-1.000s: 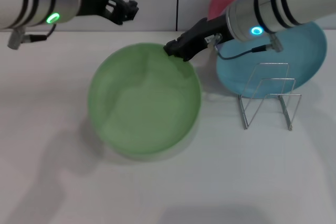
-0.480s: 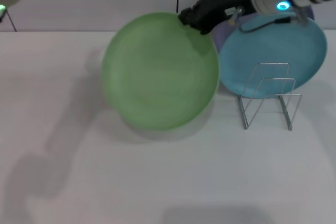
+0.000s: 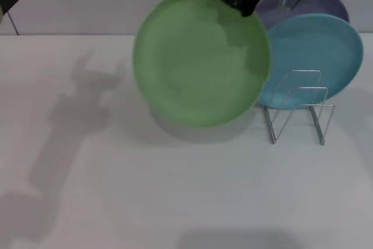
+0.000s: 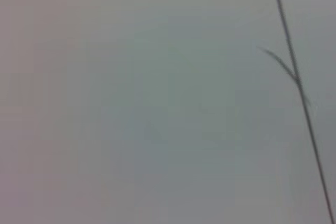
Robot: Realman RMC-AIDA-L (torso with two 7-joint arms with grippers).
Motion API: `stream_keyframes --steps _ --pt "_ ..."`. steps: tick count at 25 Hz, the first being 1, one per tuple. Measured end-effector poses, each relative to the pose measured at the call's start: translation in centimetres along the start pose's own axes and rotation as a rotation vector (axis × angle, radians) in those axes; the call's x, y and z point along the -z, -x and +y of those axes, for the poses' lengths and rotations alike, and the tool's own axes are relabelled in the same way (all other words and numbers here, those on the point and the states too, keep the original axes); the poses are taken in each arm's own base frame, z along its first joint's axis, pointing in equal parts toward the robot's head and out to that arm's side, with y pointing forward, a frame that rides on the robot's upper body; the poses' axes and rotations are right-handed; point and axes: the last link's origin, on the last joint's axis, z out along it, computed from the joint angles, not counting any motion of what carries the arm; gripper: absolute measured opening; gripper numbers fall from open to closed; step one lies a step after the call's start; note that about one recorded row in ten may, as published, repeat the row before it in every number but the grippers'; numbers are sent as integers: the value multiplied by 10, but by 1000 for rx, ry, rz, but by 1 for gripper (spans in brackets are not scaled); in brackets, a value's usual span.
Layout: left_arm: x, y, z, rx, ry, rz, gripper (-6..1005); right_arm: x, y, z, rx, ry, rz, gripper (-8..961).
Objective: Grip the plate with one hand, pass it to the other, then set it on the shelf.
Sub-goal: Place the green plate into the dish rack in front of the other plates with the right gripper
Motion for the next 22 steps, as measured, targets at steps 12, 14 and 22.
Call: stream_keyframes --steps 12,14,22 --pt "-8 33 -8 118 -70 114 859 24 -8 -14 185 -62 8 18" --pt "-8 35 -7 119 -70 122 859 28 -7 -15 209 -63 7 18" --pt "-7 50 -2 145 -75 161 859 45 -6 -9 286 -59 13 18"
